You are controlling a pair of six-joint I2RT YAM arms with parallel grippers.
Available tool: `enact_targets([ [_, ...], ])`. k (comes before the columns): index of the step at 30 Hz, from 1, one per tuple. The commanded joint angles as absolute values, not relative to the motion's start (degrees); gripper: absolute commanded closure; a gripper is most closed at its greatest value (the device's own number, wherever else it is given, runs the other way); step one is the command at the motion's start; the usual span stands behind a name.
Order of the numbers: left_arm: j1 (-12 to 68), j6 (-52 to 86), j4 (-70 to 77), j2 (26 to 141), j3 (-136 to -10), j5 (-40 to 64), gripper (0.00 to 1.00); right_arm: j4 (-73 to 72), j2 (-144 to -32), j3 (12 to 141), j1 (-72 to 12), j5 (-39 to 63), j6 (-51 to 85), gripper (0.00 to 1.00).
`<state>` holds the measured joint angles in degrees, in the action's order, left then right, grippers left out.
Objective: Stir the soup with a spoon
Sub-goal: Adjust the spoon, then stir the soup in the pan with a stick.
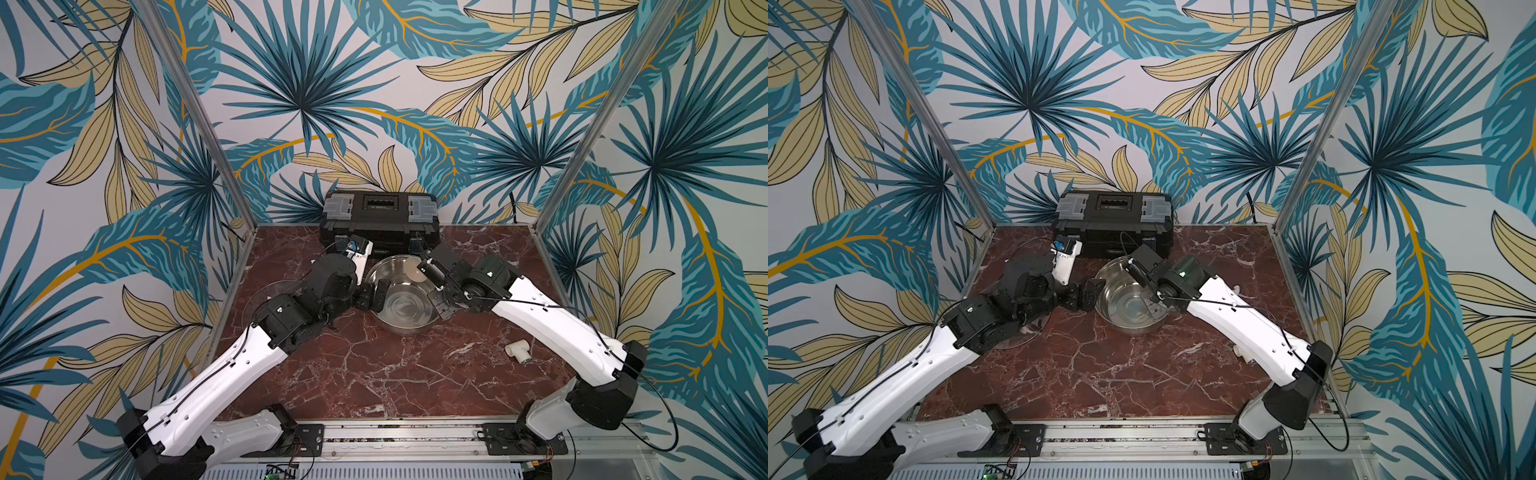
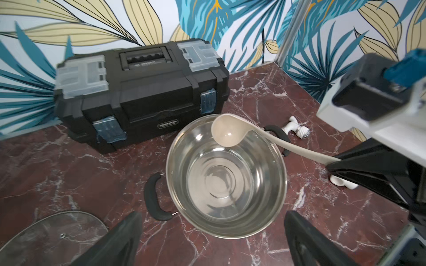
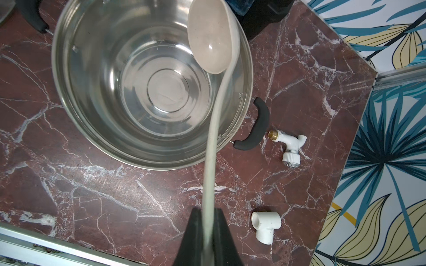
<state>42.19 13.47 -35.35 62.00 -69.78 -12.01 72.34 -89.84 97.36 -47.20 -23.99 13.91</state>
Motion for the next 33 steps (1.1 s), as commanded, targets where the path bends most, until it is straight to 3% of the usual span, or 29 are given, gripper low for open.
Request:
enact_targets([
  [1, 42.2, 12.9, -30.4, 56.6, -65.2, -17.7, 0.0, 71.1, -92.1, 97.1, -46.7, -24.0, 13.1, 1.0],
  [9, 42.2, 17.4, -31.2, 50.6, -60.0, -19.0, 0.0, 69.9, -97.7, 100.6, -46.7, -20.0, 12.2, 1.0],
  [16, 42.3, 16.8, -29.4, 49.8, -58.7, -17.0, 0.0, 67.6, -97.2, 100.3, -47.4, -10.7, 12.7, 1.0],
  [23, 42.3, 13.5, -28.7, 51.5, -58.5, -10.6, 0.0, 68.4, -93.0, 97.3, -47.8, -4.5, 13.5, 1.0],
  [33, 42.2, 8.0, -30.2, 52.6, -58.8, 0.4, 0.0, 75.2, -89.7, 93.6, -47.9, -6.2, 13.1, 1.0],
])
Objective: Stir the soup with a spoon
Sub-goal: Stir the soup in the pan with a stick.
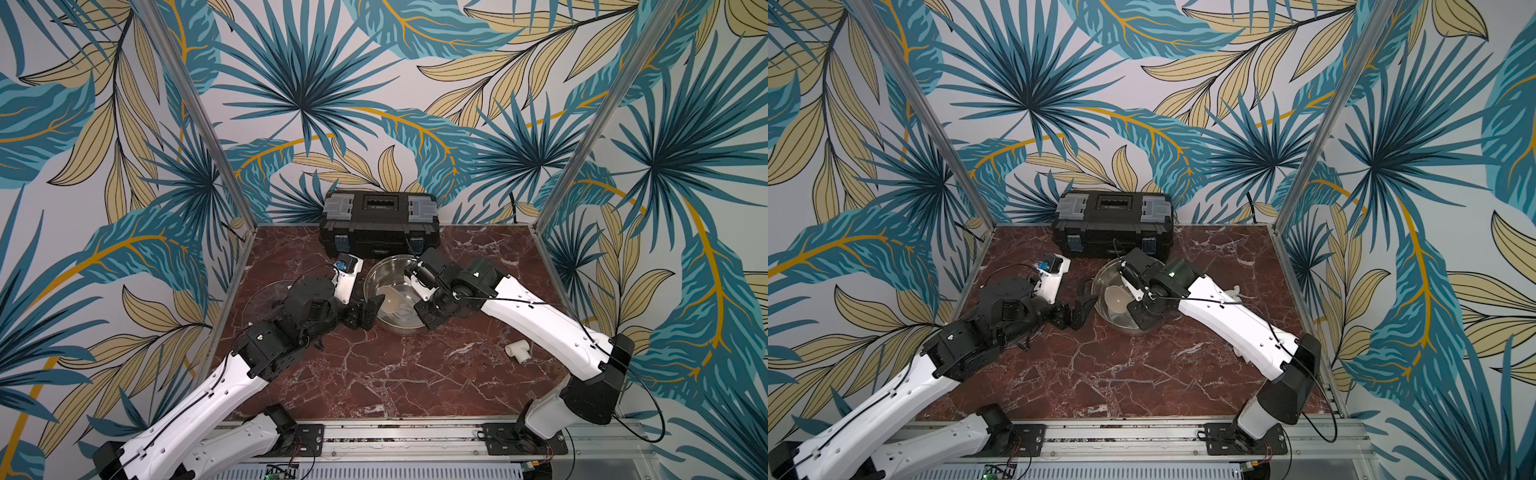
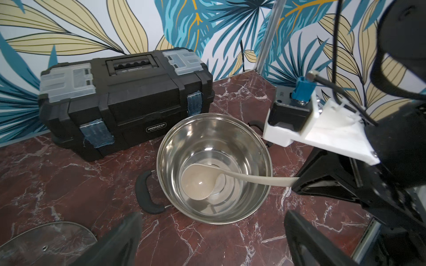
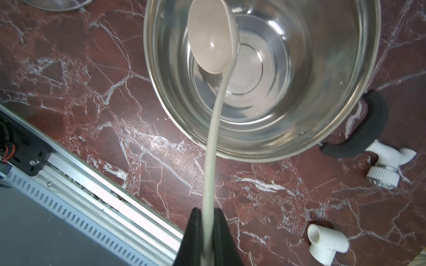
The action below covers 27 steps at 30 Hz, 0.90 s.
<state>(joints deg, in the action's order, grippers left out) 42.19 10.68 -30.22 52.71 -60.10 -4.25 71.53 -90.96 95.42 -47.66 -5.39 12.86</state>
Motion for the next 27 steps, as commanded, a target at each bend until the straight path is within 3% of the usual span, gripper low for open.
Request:
enact_targets([
  [1, 42.2, 7.7, -30.5, 52.6, -58.8, 1.2, 0.0, 75.8, -89.7, 93.1, -47.9, -7.0, 13.2, 1.0],
  [19, 42.1, 8.4, -30.0, 54.1, -58.3, 5.9, 0.0, 77.0, -94.3, 94.8, -46.5, -24.6, 13.2, 1.0],
  [27, 42.2, 8.8, -28.9, 54.0, -56.7, 7.4, 0.0, 71.2, -98.7, 100.5, -46.4, -20.5, 11.4, 1.0],
])
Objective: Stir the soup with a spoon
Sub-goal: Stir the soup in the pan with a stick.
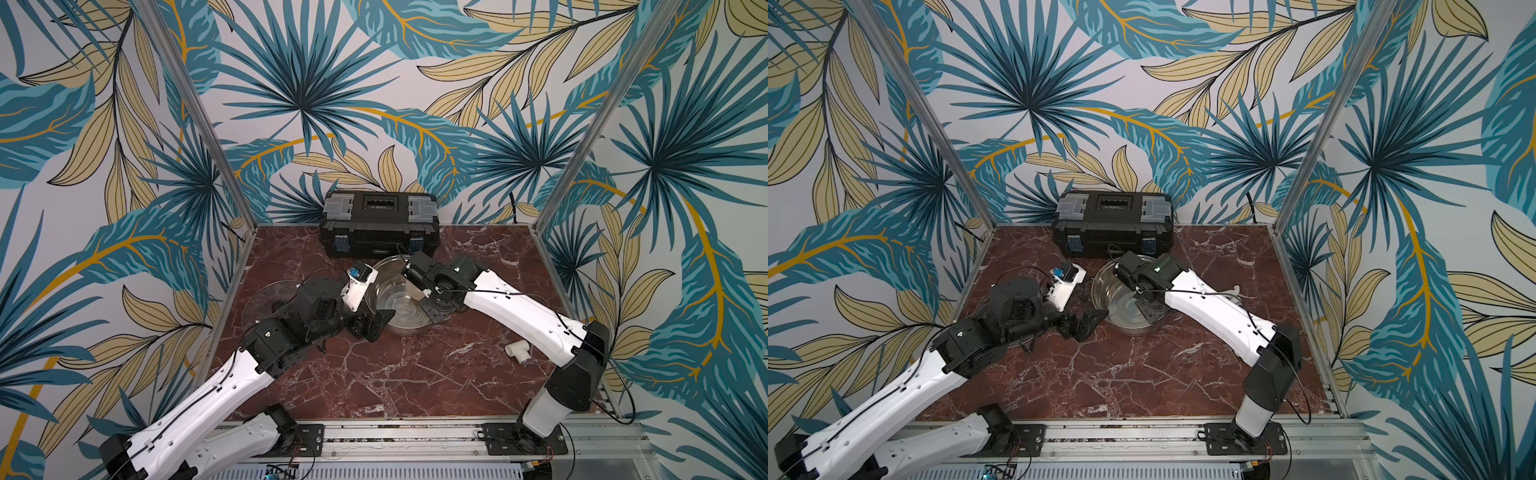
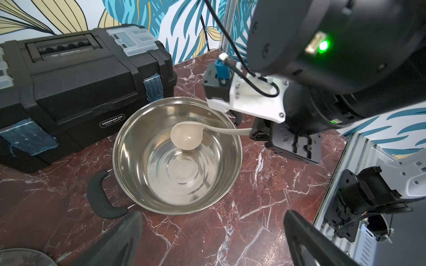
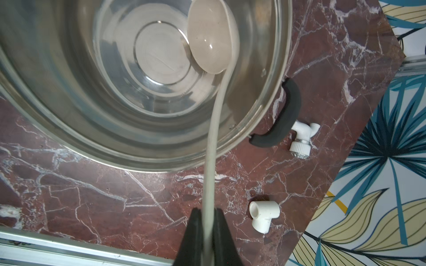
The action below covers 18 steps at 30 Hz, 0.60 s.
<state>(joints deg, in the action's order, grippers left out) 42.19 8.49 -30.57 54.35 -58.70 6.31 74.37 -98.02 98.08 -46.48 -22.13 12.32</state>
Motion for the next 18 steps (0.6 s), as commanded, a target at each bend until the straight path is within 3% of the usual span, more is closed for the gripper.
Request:
enact_targets([
  [1, 42.2, 8.8, -28.7, 53.8, -56.5, 7.4, 0.0, 70.7, -99.0, 101.1, -46.4, -18.7, 11.3, 1.0],
  [10, 42.2, 8.3, -29.2, 52.9, -55.5, 7.2, 0.0, 70.4, -98.1, 101.3, -46.4, -3.8, 10.5, 1.0],
  [18, 42.2, 8.4, -28.7, 53.4, -55.8, 7.0, 0.0, 73.2, -93.0, 96.6, -46.6, -1.7, 10.9, 1.0],
])
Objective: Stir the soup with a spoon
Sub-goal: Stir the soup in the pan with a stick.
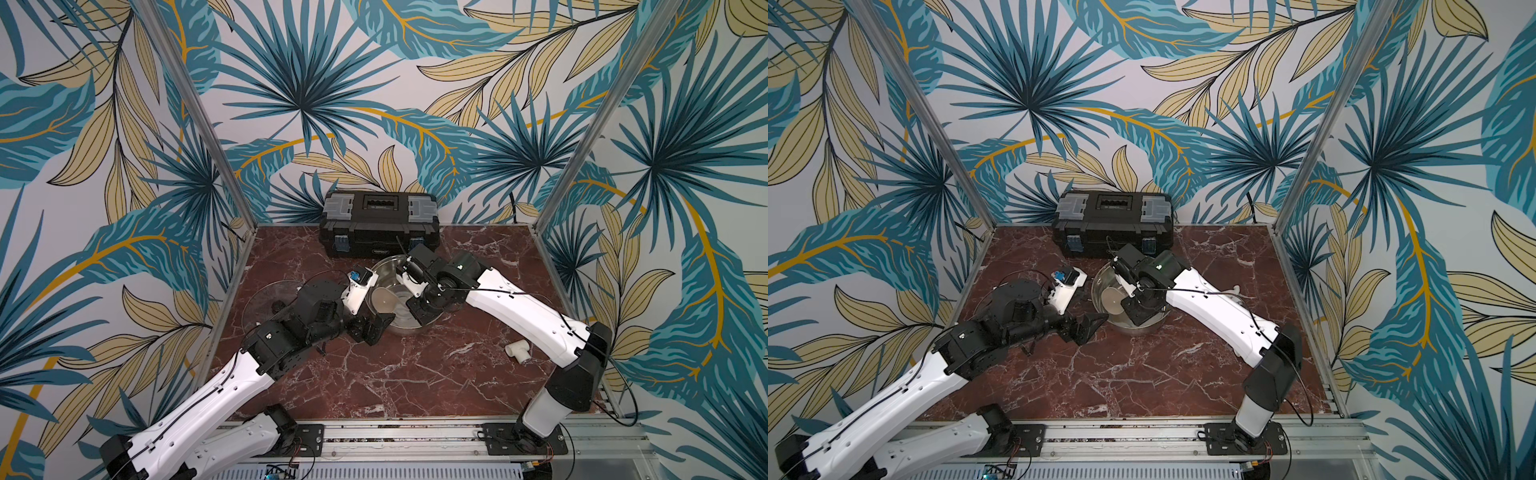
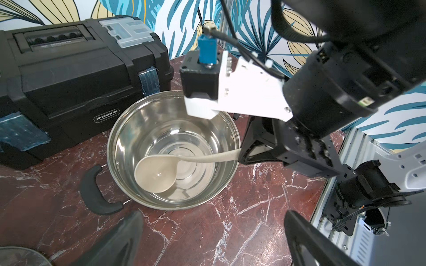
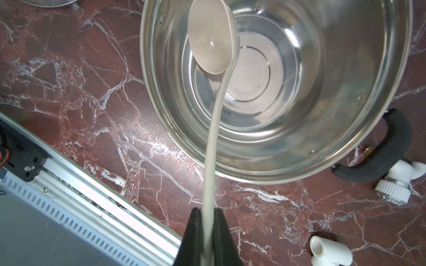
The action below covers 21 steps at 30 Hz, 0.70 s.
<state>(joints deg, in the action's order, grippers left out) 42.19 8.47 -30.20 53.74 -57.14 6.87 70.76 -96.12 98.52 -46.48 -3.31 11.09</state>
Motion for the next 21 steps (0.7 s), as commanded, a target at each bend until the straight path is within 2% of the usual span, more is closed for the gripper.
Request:
enact_targets([
  [1, 42.3, 8.4, -28.7, 53.5, -55.9, 7.0, 0.0, 73.6, -92.3, 95.8, -46.5, -1.8, 11.0, 1.0],
  [11, 42.2, 9.0, -28.4, 53.7, -55.9, 6.8, 0.0, 78.9, -87.8, 89.6, -46.5, -12.3, 12.5, 1.0],
  [21, 42.2, 9.7, -28.2, 53.7, -56.0, 7.2, 0.0, 77.6, -90.4, 91.1, -46.4, -25.2, 13.5, 1.0],
])
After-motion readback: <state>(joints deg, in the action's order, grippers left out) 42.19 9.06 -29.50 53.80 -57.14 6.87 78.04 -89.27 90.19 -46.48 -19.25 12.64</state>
